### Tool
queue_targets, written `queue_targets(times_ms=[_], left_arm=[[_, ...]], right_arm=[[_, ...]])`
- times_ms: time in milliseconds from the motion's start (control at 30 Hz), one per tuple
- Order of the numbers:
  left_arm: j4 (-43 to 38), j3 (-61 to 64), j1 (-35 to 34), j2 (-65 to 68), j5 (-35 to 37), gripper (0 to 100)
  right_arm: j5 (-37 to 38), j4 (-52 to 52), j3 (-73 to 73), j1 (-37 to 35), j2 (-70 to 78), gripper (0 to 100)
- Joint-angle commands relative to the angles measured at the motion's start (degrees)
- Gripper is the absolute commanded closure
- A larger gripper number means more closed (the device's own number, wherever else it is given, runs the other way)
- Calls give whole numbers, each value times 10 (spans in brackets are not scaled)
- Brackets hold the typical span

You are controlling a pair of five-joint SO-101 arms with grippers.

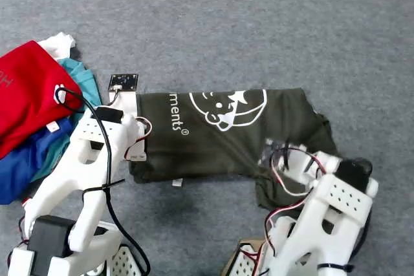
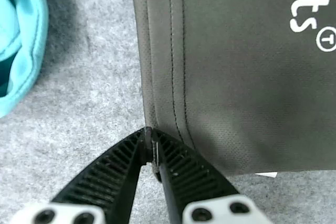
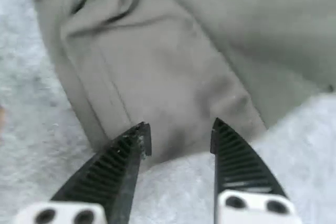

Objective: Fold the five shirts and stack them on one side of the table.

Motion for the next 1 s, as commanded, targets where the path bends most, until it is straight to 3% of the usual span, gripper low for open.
queue_targets(times_ms=[0,233,633,967], left_arm=[[-1,-4,-2,-17,-4,982],[-1,-4,-2,-13,-4,982],[1,-4,-2,-12,-4,982],[4,-4,-2,-12,-4,982]], right_arm=[[49,-24,42,15,-9,793],[81,27,72,15,-10,793],[84,-69,145,14,-7,792],[87,-5,134,22,-9,793]])
